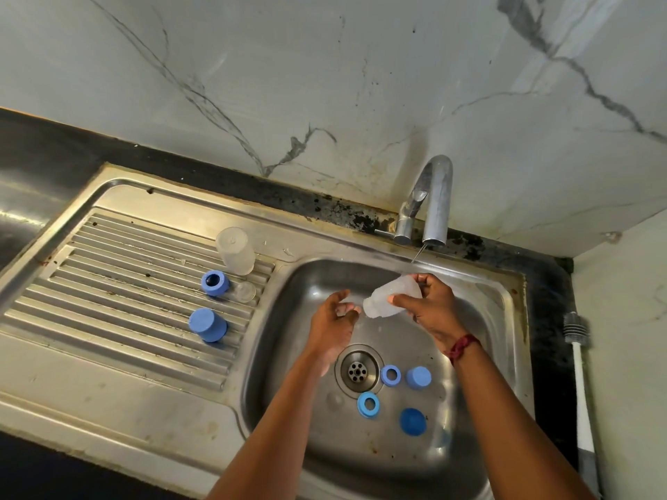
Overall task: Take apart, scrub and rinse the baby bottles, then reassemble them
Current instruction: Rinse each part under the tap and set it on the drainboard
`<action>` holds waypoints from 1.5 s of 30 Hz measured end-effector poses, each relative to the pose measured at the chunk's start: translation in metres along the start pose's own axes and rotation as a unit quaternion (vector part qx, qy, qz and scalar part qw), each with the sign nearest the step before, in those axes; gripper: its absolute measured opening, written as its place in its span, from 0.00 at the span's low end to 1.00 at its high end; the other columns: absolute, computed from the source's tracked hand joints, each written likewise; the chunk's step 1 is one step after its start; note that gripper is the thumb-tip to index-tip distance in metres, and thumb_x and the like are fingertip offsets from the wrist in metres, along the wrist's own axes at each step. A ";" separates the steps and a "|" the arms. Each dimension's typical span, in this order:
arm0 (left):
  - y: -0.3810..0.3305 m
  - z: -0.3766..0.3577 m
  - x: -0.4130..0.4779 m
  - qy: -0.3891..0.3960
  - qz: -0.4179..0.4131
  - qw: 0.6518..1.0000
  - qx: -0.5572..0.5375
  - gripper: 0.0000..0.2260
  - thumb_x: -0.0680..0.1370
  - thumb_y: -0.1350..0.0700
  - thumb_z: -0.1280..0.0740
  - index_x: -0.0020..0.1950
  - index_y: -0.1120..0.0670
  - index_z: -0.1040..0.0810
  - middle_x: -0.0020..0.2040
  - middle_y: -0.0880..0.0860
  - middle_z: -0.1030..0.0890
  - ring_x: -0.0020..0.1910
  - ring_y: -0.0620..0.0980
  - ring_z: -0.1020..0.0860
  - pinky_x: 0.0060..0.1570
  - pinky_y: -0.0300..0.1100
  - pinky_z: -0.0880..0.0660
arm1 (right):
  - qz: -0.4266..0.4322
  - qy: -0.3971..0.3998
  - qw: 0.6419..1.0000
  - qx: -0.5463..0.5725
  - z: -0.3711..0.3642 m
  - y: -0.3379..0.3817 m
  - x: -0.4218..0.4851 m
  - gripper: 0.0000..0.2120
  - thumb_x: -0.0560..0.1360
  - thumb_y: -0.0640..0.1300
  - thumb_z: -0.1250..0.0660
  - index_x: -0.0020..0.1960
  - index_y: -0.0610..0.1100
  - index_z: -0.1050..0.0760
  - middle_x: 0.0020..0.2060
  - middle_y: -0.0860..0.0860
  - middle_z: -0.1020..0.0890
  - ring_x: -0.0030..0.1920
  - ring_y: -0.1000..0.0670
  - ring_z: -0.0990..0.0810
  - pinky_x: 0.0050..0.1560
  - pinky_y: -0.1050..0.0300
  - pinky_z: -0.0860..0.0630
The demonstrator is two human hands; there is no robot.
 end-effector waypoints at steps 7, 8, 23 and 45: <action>0.005 0.000 0.001 -0.004 0.008 1.000 -0.027 0.20 0.80 0.59 0.32 0.72 0.51 0.29 0.62 0.59 0.20 0.61 0.53 0.20 0.54 0.39 0.23 | 0.096 -0.049 0.988 -0.115 -0.010 0.029 -0.008 0.33 0.64 0.34 0.20 0.66 0.44 0.26 0.60 0.48 0.24 0.58 0.49 0.25 0.57 0.55 0.24; 0.006 0.000 0.001 -0.005 0.012 0.999 -0.033 0.20 0.80 0.58 0.32 0.71 0.51 0.29 0.62 0.60 0.20 0.62 0.57 0.21 0.57 0.45 0.23 | 0.119 -0.065 0.978 -0.156 -0.010 0.035 -0.011 0.34 0.63 0.35 0.20 0.66 0.44 0.26 0.60 0.48 0.25 0.58 0.50 0.26 0.57 0.55 0.26; -0.001 0.008 -0.007 -0.026 0.007 0.998 -0.055 0.20 0.80 0.61 0.33 0.71 0.52 0.29 0.62 0.55 0.20 0.60 0.53 0.20 0.56 0.44 0.23 | 0.244 -0.164 0.901 -0.318 -0.013 0.065 -0.037 0.34 0.63 0.47 0.18 0.66 0.42 0.24 0.57 0.43 0.24 0.57 0.43 0.27 0.55 0.57 0.33; -0.007 0.009 -0.010 -0.021 0.008 0.996 -0.083 0.20 0.80 0.61 0.33 0.71 0.50 0.28 0.62 0.54 0.20 0.62 0.52 0.21 0.64 0.52 0.25 | 0.106 -0.081 0.988 -0.071 0.011 0.032 -0.007 0.26 0.65 0.41 0.19 0.61 0.45 0.21 0.58 0.50 0.21 0.58 0.48 0.24 0.56 0.51 0.20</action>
Point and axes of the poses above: each hand's wrist, its own x-axis towards the middle knuckle, its own z-axis out of the back of the hand, y = z × x, the point moved 10 cm from there along x, towards the middle knuckle
